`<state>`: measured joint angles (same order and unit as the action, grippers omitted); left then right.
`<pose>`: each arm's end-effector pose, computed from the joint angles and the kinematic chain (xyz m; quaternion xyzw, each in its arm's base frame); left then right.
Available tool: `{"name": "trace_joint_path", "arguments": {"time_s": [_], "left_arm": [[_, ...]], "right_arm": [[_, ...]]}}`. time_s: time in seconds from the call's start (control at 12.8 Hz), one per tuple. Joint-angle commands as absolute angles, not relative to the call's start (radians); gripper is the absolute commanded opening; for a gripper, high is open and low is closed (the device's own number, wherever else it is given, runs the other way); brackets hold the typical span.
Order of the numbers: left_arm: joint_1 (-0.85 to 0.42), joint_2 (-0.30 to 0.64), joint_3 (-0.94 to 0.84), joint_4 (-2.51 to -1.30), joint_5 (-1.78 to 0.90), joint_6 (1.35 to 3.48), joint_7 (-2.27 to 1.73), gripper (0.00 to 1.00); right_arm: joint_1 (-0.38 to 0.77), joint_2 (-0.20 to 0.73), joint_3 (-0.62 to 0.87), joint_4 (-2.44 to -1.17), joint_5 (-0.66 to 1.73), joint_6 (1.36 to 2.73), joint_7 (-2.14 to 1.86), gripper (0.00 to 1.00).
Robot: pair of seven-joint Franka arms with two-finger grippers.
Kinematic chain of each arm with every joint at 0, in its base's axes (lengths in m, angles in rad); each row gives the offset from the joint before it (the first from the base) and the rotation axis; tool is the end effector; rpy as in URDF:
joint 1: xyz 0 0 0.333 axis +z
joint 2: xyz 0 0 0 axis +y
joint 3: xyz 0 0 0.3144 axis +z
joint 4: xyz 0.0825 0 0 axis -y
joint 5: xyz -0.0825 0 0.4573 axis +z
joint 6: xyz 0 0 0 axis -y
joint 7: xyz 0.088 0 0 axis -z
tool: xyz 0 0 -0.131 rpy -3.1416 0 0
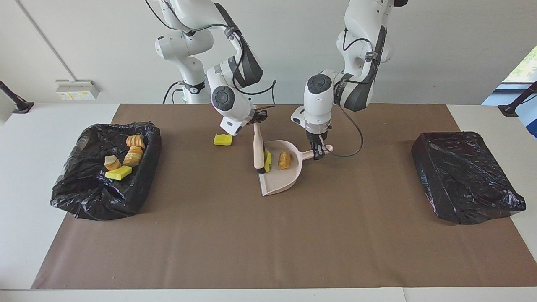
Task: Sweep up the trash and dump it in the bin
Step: 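Sweep the scraps toward the dustpan with the brush in the right gripper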
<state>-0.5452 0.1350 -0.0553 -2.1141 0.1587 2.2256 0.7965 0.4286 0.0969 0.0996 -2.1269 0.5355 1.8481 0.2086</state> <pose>0.5137 -0.3423 0.2783 -0.7321 0.6785 0.0171 0.0572 0.4646 0.3316 0.2836 -0.9530 -0.0341 0.2551 0.1599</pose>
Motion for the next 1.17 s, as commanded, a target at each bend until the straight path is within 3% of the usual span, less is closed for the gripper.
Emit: {"name": "trace_joint_path", "arguments": {"time_s": [0.0, 0.31, 0.62, 1.09], "left_arm": [[-0.546, 0.104, -0.051, -2.160, 0.170, 2.249, 0.811, 0.00], [-0.546, 0.104, -0.051, -2.160, 0.170, 2.249, 0.811, 0.00], [-0.540, 0.104, -0.051, -2.160, 0.170, 2.246, 0.811, 0.00], [-0.540, 0.103, -0.051, -2.161, 0.170, 2.243, 0.811, 0.00]], "right_arm": [[0.430, 0.109, 0.104, -2.059, 0.568, 1.791, 0.235, 0.00], [0.396, 0.094, 0.097, -1.948, 0.410, 1.599, 0.238, 0.00], [0.351, 0.015, 0.097, -1.967, 0.379, 1.465, 0.239, 0.00], [0.353, -0.172, 0.098, -2.250, 0.164, 1.480, 0.386, 0.00]]}}
